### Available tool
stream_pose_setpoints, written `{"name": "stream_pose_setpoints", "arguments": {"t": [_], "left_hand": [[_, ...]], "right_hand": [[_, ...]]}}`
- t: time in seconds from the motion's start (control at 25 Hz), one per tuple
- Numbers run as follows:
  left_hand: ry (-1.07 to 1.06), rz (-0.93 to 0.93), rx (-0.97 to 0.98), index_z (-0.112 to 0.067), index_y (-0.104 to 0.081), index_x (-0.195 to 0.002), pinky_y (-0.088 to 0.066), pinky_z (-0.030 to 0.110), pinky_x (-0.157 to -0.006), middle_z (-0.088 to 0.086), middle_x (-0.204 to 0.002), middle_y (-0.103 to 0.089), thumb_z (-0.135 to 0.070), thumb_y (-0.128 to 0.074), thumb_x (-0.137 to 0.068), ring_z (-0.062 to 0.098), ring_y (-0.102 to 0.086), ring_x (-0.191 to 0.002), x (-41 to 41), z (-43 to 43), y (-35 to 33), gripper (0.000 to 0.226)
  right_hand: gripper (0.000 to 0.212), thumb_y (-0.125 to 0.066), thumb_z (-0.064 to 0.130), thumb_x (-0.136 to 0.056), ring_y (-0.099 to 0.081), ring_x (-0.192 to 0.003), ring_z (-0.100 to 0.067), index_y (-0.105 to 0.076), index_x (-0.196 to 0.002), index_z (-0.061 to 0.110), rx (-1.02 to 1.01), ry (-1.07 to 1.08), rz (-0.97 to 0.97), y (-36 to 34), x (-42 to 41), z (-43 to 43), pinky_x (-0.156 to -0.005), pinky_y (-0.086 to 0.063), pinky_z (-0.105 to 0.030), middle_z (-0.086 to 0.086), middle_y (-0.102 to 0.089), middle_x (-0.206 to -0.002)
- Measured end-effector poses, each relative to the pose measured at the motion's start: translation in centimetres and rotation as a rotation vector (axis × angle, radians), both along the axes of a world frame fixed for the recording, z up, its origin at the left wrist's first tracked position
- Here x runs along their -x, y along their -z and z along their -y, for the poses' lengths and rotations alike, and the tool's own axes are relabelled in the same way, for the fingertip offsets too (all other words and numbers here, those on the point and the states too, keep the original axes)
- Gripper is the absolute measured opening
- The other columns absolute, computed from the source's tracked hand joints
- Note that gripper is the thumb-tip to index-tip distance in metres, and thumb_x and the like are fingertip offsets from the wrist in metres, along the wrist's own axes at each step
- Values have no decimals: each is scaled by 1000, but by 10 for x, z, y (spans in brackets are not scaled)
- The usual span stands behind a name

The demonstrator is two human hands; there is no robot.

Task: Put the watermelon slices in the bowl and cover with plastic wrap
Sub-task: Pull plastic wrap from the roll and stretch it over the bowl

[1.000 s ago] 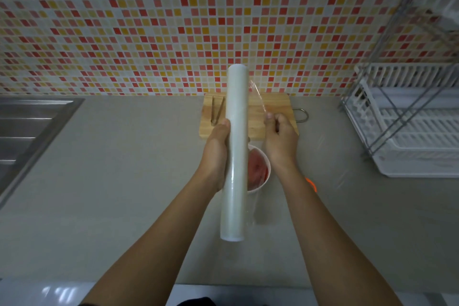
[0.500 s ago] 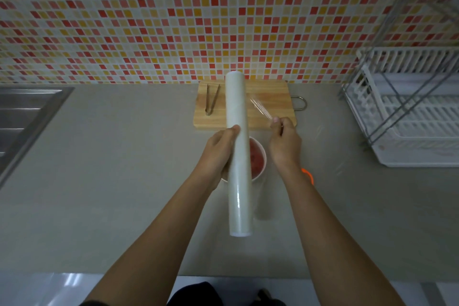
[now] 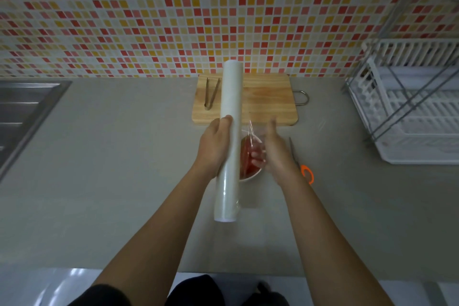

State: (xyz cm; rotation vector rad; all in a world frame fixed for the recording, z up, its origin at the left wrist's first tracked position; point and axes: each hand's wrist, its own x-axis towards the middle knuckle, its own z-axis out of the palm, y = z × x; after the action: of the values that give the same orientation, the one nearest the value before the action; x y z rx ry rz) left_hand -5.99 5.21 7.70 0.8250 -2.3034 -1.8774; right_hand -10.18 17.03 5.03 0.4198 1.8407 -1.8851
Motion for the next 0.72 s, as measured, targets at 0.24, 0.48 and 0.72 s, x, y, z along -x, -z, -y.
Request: {"name": "stream_pose_setpoints", "arguments": {"t": [0.24, 0.48, 0.72], "left_hand": [[28, -64, 103, -28, -53, -77, -40, 28, -60, -7, -79, -58, -53, -36, -85, 9, -56, -73, 0, 4, -5, 31], [-29, -178, 159, -23, -57, -103, -41, 22, -62, -14, -83, -58, -51, -35, -90, 0, -57, -77, 5, 0, -14, 38], [-27, -244, 225, -24, -57, -94, -40, 18, -55, -10, -72, -57, -47, -39, -91, -11, -54, -57, 6, 4, -21, 30]], "right_hand": [[26, -39, 31, -96, -48, -54, -9, -51, -76, 18, -22, 143, -235, -2, -9, 13, -47, -41, -15, 3, -47, -61], [62, -16, 62, -89, -59, -77, -13, -53, -106, 15, -86, 245, -260, -10, -20, 19, -70, -44, -27, 4, -62, -86], [41, -34, 36, -96, -52, -55, -15, -48, -65, 14, -213, 200, -506, -8, -42, 27, -57, -36, -28, 2, -52, -55]]}}
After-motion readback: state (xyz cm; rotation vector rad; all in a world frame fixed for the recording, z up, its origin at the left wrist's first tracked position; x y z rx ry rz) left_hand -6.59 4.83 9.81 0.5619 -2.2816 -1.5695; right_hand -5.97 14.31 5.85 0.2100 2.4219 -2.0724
